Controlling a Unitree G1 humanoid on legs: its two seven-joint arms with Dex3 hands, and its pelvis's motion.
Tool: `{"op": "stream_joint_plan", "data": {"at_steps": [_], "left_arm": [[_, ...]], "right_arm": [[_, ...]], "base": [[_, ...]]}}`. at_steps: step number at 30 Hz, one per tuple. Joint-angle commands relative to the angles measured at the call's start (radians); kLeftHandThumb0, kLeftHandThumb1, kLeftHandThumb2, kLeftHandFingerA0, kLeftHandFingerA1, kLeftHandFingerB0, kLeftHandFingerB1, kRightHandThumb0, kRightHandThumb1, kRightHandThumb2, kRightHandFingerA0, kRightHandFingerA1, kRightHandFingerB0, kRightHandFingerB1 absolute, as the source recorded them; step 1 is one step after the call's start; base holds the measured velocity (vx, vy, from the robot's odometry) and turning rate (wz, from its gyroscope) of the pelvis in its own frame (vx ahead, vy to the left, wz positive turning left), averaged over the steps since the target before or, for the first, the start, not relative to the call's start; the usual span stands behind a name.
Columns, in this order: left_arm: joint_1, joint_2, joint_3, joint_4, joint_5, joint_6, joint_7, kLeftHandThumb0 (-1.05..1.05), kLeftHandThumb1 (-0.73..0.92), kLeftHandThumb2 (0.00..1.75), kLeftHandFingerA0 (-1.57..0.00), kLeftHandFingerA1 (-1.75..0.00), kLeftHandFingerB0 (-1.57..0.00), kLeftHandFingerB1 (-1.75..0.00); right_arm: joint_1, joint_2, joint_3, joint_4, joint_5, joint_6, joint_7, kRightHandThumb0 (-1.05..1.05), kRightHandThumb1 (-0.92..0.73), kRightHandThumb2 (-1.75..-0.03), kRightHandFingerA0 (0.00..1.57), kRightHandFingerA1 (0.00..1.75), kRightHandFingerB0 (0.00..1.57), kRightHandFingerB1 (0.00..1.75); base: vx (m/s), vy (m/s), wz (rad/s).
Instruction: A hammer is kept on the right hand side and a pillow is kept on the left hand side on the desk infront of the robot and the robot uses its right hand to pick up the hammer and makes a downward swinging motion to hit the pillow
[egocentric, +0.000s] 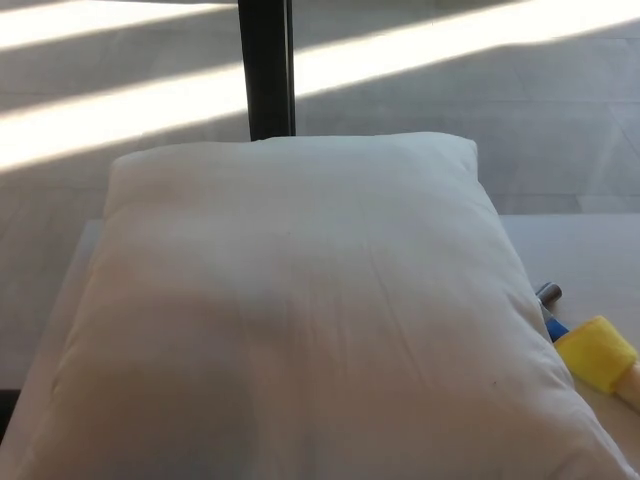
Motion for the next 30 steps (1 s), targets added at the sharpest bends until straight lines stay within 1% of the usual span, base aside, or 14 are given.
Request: {"op": "stream_joint_plan", "data": {"at_steps": [1, 2, 3, 4, 5, 9, 14, 15, 16, 17, 18, 22, 25, 30], "left_arm": [[-0.038, 0.054, 0.114, 0.044, -0.137, 0.010, -0.043, -0.51, 0.69, 0.60, -0.72, -0.60, -0.53, -0.50], [-0.057, 0.066, 0.146, 0.058, -0.162, 0.004, -0.057, -0.50, 0.69, 0.60, -0.67, -0.60, -0.50, -0.49], [-0.062, 0.068, 0.157, 0.060, -0.169, 0.005, -0.064, -0.50, 0.69, 0.60, -0.67, -0.60, -0.50, -0.49], [-0.071, 0.073, 0.175, 0.061, -0.180, 0.011, -0.073, -0.51, 0.68, 0.60, -0.65, -0.55, -0.52, -0.46], [-0.082, 0.078, 0.179, 0.059, -0.180, 0.012, -0.070, -0.55, 0.65, 0.60, -0.71, -0.55, -0.59, -0.47], [-0.096, 0.067, 0.176, 0.009, -0.178, -0.018, -0.151, -0.61, 0.64, 0.59, -0.68, -0.56, -0.61, -0.47], [-0.098, 0.050, 0.189, -0.025, -0.193, -0.075, -0.218, -0.63, 0.68, 0.60, -0.69, -0.56, -0.60, -0.44], [-0.099, 0.049, 0.189, -0.029, -0.194, -0.081, -0.228, -0.63, 0.68, 0.61, -0.68, -0.55, -0.58, -0.44], [-0.099, 0.049, 0.190, -0.032, -0.196, -0.086, -0.238, -0.63, 0.68, 0.61, -0.68, -0.55, -0.58, -0.44], [-0.104, 0.049, 0.192, -0.035, -0.198, -0.080, -0.239, -0.65, 0.67, 0.61, -0.70, -0.55, -0.59, -0.43], [-0.107, 0.049, 0.192, -0.038, -0.198, -0.077, -0.238, -0.65, 0.67, 0.61, -0.73, -0.55, -0.61, -0.43], [-0.112, 0.035, 0.170, -0.082, -0.188, -0.086, -0.245, -0.64, 0.66, 0.60, -0.77, -0.58, -0.63, -0.46], [-0.111, 0.032, 0.152, -0.112, -0.175, -0.089, -0.249, -0.65, 0.66, 0.60, -0.78, -0.56, -0.63, -0.45], [-0.114, 0.023, 0.147, -0.123, -0.184, -0.091, -0.295, -0.66, 0.65, 0.60, -0.70, -0.55, -0.63, -0.45]], "right_arm": [[-0.062, -0.081, -0.279, -0.081, 0.295, 0.197, -0.090, -0.58, -0.75, -0.62, 0.00, 0.34, 0.07, 0.30], [-0.122, -0.139, -0.347, -0.041, 0.337, 0.189, -0.105, -0.62, -0.52, -0.87, 0.00, 0.23, 0.00, 0.21], [-0.134, -0.148, -0.360, -0.035, 0.337, 0.187, -0.105, -0.62, -0.52, -0.87, 0.00, 0.23, 0.00, 0.21], [-0.159, -0.176, -0.376, -0.036, 0.328, 0.189, -0.125, -0.57, -0.75, -0.66, 0.00, 0.19, 0.00, 0.24], [-0.185, -0.198, -0.394, -0.042, 0.329, 0.170, -0.132, -0.69, -0.54, -0.88, 0.00, 0.18, 0.00, 0.15], [-0.359, -0.257, -0.469, -0.144, 0.379, 0.152, -0.179, -0.92, -0.59, -0.90, 0.00, 0.04, 0.08, 0.04], [-0.427, -0.237, -0.336, -0.484, 0.256, 0.118, -0.137, -0.79, -0.55, -0.99, 0.00, 0.25, 0.05, 0.22], [-0.429, -0.238, -0.316, -0.524, 0.244, 0.124, -0.125, -0.86, -0.72, -0.62, 0.02, 0.35, 0.06, 0.28], [-0.430, -0.239, -0.295, -0.562, 0.231, 0.131, -0.110, -0.86, -0.72, -0.62, 0.02, 0.35, 0.06, 0.28], [-0.431, -0.235, -0.273, -0.614, 0.233, 0.142, -0.092, -0.84, -0.53, -0.96, 0.01, 0.30, 0.05, 0.24], [-0.425, -0.239, -0.243, -0.666, 0.218, 0.155, -0.072, -0.83, -0.53, -0.99, 0.02, 0.29, 0.08, 0.22], [-0.387, -0.276, -0.046, -0.845, 0.126, 0.181, 0.054, -0.75, -0.51, -0.95, 0.01, 0.28, 0.03, 0.26], [-0.368, -0.288, 0.073, -0.921, 0.041, 0.218, 0.064, -0.91, -0.55, -0.94, 0.01, 0.14, 0.06, 0.23], [-0.359, -0.293, 0.262, -0.982, -0.085, 0.240, 0.082, -0.87, -0.53, -0.95, 0.00, 0.36, 0.14, 0.23]], "base": [[0.00, 0.000, 0.00], [0.00, 0.000, 0.00], [0.00, 0.000, 0.00], [0.00, 0.000, 0.00], [0.00, 0.000, 0.00], [0.00, 0.000, 0.00], [0.00, 0.000, 0.00], [0.00, 0.000, 0.00], [0.00, 0.000, 0.00], [0.00, 0.000, 0.00], [0.00, 0.000, 0.00], [0.00, 0.000, 0.00], [0.00, 0.000, 0.00], [0.00, 0.000, 0.00]]}}
